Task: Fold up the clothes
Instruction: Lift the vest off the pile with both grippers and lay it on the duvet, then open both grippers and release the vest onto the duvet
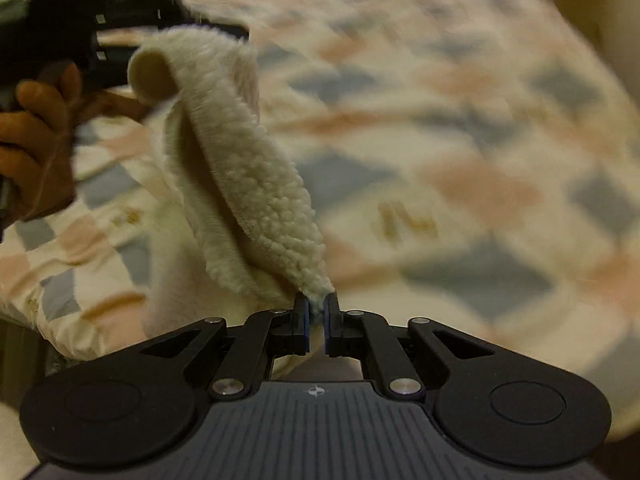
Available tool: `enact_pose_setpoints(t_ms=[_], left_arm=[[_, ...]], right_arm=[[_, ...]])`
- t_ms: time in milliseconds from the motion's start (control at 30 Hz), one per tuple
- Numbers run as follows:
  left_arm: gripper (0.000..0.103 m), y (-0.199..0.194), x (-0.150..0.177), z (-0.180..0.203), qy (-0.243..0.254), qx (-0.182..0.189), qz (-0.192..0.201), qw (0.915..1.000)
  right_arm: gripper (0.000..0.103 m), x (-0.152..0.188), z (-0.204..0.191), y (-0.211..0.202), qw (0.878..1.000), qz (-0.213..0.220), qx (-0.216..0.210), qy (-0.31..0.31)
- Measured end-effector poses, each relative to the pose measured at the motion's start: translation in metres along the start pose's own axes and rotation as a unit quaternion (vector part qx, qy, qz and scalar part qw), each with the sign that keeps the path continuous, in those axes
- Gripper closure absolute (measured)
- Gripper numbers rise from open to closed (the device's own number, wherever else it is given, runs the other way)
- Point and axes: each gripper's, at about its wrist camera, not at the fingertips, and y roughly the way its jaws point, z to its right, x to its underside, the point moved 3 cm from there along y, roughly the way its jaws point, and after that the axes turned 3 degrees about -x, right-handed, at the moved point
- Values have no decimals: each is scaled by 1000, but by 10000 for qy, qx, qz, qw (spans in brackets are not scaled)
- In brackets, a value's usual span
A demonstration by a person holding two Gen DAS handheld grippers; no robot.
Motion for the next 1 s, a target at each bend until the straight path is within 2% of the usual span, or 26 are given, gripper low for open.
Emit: enact_pose_setpoints(t_ms=[33,133,233,300,367,433,533,633,733,767,800,833,867,933,1000], left_arm=[[91,-1,2,4,20,50,-37,10000],[91,-9,6,-8,-10,50,14,10000],[91,-21,1,-47,-143,-333,100,9993],[83,-43,10,-79,-326,-810,199,9960],[80,-63,19,-114,-537,-1351,288,9890],[80,-73,37,-146,-858,-1814,304,9792],[78,-74,60,-194,-1429,-2216,232,9643],[72,-74,76,-225,-1788,-2404,183,9539],[60,-63,87,-250,-2239,-2377,242,9449],[58,-59,90,-256,-2342,-2378,260,9423],[52,-55,93,-260,-2383,-2398,276,9407],[48,-51,96,-265,-2424,-2418,293,9391],[40,-46,98,-270,-2452,-2445,302,9377],[38,-33,105,-280,-2528,-2400,309,9368],[39,-21,109,-283,-2618,-2301,294,9368]], right_arm=[[88,3,8,4,9999,-61,88,110],[63,6,29,5,9994,-121,187,260],[63,8,51,4,9988,-159,255,377],[59,5,63,5,9986,-152,254,429],[50,-9,71,8,9991,-56,123,412],[49,-31,76,22,9995,-6,-48,312],[49,-74,77,54,9996,44,-281,-76],[41,-116,63,97,9962,74,-396,-770],[32,-148,46,141,9896,67,-468,-1358],[32,-156,41,157,9879,20,-496,-1470],[31,-161,39,171,9866,-26,-543,-1537],[27,-166,36,185,9853,-72,-589,-1604],[26,-169,34,198,9843,-137,-634,-1644],[27,-168,32,221,9830,-302,-719,-1662],[54,-161,31,236,9818,-418,-824,-1657]])
